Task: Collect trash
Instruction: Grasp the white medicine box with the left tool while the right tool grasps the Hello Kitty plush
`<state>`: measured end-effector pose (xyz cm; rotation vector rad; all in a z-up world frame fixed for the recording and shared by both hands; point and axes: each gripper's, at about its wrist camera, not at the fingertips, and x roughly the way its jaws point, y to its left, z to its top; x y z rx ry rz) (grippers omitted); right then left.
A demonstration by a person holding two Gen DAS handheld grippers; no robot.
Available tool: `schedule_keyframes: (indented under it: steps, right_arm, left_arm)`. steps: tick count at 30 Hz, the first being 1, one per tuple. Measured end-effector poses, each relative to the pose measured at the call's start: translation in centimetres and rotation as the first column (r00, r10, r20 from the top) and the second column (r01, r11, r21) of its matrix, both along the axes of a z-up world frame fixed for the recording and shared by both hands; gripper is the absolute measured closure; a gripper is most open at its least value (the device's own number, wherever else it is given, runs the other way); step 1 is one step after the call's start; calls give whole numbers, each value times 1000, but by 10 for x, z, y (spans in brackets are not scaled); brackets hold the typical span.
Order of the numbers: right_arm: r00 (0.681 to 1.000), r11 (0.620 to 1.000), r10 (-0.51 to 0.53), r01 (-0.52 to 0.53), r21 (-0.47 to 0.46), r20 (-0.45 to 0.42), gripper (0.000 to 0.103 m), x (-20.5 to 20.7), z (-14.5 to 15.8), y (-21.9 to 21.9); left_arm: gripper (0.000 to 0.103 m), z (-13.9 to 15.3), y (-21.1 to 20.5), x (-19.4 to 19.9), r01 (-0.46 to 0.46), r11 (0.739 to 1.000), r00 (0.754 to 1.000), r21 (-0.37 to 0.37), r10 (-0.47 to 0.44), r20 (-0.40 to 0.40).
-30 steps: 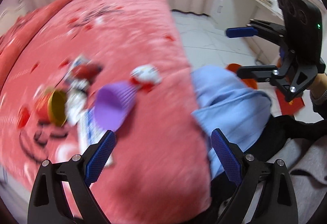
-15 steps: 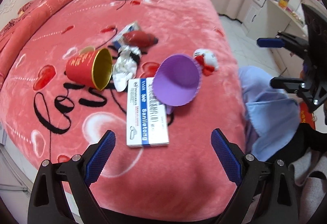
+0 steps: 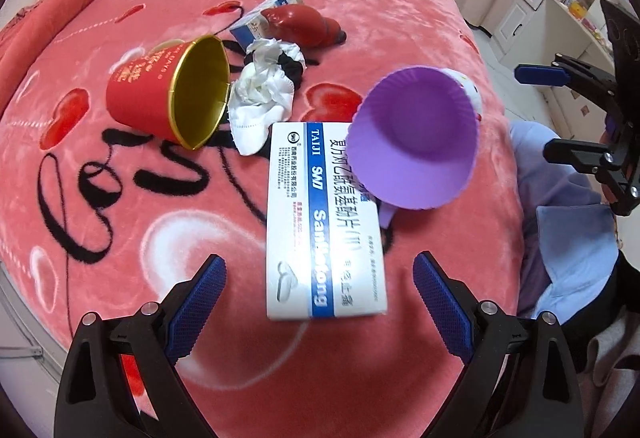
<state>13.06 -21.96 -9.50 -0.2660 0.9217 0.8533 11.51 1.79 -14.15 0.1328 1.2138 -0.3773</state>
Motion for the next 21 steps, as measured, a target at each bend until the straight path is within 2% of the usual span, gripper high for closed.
schedule_keyframes:
  steps: [6, 7, 15, 17, 21]
  right_arm:
    - [1000, 1000, 15, -15, -19, -16, 17, 17, -16, 8]
    - [1000, 1000, 15, -15, -23, -17, 18, 20, -18, 8]
    - [999, 997, 31, -33, -71, -32, 35, 41, -40, 17]
    - [999, 996, 33, -36, -79, -41, 44, 44, -44, 18]
    - [998, 995, 39, -44, -93, -47, 48, 51, -50, 22]
  left_arm:
    - [10, -9, 2, 6, 4, 1000, 1000, -1, -4, -17]
    - [16, -10, 2, 7, 6, 1000, 1000, -9, -6, -19]
    - [23, -19, 4, 10, 35, 999, 999, -3, -35, -34]
    - [23, -21, 5, 11, 40, 999, 998, -5, -40, -39]
    - [23, -25, 7, 13, 48, 999, 998, -9, -48, -42]
